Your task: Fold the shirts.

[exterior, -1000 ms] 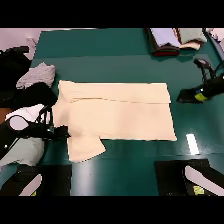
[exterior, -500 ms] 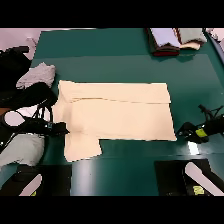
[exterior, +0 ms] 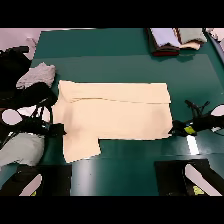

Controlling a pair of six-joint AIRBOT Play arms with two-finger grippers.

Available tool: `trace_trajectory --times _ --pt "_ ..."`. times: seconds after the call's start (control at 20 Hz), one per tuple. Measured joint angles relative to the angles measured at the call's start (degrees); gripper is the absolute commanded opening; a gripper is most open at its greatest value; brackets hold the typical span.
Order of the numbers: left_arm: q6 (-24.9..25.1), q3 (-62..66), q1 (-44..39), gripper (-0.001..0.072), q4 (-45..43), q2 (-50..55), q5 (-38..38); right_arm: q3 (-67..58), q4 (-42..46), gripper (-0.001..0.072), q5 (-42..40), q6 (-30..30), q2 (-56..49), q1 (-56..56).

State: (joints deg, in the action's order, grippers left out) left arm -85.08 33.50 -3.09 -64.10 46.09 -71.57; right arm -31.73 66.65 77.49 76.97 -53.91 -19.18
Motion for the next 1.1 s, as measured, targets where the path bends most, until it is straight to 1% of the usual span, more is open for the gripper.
trace_trajectory --times 0.15,0.3,0.4,0.5,0.65,0.75,0.95,1.1 --pt "-0.48 0.72 -2.60 0.0022 -1.53 -3.87 -3.76 -4.20 5.84 0.0014 5.66 0.26 5.38 1.68" --pt "-3.78 2.29 -5.29 0.0022 -2.10 -8.02 -7.56 -7.21 11.21 0.0014 10.62 0.44 10.91 2.23" --pt "-4.98 5.14 -6.14 0.0022 -2.97 -9.14 -8.76 -9.55 13.16 0.0013 12.41 0.46 12.74 2.49" --pt "-5.09 8.13 -6.58 0.0022 -4.04 -8.87 -8.33 -12.68 14.32 0.0013 13.03 0.52 12.07 2.73" --pt "-4.61 12.15 -6.88 0.0023 -7.26 -4.94 -4.31 -18.51 14.88 0.0014 11.96 0.63 6.32 4.83" --pt "-3.34 14.93 -6.69 0.0024 -8.72 0.31 -0.09 -23.37 15.06 0.0014 9.55 0.68 -0.17 6.97" --pt "-1.33 22.86 -5.05 0.0025 -10.10 14.60 8.07 -33.70 14.91 0.0015 7.10 1.18 -14.95 9.68" --pt "-0.52 28.63 -4.42 0.0025 -10.34 25.03 11.17 -40.19 11.72 0.0016 5.75 1.36 -24.06 10.19"
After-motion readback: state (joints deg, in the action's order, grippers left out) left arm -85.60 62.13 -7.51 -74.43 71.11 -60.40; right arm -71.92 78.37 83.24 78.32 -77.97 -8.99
